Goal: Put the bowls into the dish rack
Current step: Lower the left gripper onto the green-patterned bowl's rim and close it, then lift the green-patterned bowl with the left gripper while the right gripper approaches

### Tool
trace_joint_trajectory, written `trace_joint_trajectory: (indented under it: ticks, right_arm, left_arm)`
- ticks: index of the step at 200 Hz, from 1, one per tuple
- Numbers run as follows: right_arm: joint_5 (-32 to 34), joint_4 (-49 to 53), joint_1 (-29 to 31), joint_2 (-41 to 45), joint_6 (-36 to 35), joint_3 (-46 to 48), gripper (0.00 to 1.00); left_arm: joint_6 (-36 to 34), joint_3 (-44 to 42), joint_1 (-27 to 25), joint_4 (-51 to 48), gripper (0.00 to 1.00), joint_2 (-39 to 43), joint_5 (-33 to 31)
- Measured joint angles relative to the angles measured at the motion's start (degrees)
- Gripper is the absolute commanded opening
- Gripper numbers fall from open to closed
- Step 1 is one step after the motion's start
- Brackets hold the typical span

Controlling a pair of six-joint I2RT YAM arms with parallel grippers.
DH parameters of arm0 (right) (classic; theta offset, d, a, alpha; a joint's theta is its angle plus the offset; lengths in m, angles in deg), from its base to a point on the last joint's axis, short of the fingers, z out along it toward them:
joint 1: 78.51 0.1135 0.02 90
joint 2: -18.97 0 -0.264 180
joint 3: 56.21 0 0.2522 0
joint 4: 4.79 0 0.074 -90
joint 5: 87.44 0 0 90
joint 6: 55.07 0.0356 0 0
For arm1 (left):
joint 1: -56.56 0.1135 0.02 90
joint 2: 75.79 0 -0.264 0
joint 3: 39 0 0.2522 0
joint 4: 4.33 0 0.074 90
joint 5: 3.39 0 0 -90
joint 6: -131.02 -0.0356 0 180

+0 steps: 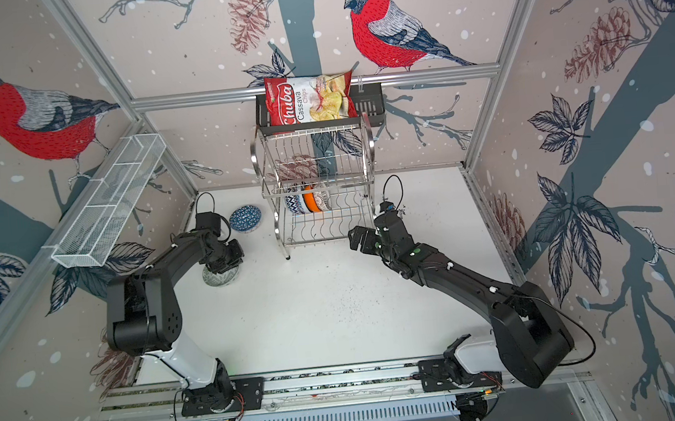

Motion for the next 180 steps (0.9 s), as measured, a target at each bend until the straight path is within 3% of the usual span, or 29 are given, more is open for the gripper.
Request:
trace_joint_trajectory:
  ticks: [37, 103, 149, 180]
  right_arm:
    - [0.0, 0.0, 0.0, 0.4, 0.3, 1.0, 1.00]
    - [-0.2, -0.4, 0.4, 4.7, 3.3, 6.2, 0.99]
    - [-0.2, -2.4, 0.9, 11.8, 6.3, 12.5, 0.99]
    - [1.3, -2.3, 1.4, 14.2, 9.0, 14.0, 1.00]
  left_arm:
    - [-0.8, -2.1, -2.2, 1.3, 0.00, 1.7, -1.4]
    - [3.7, -7.1, -15.5, 0.8, 0.00, 8.7, -1.3]
    - [7.8, -7.3, -29.4, -1.7, 0.00, 10.4, -3.8]
    - [9.3, -2.6, -38.5, -3.8, 0.00, 7.1, -5.1]
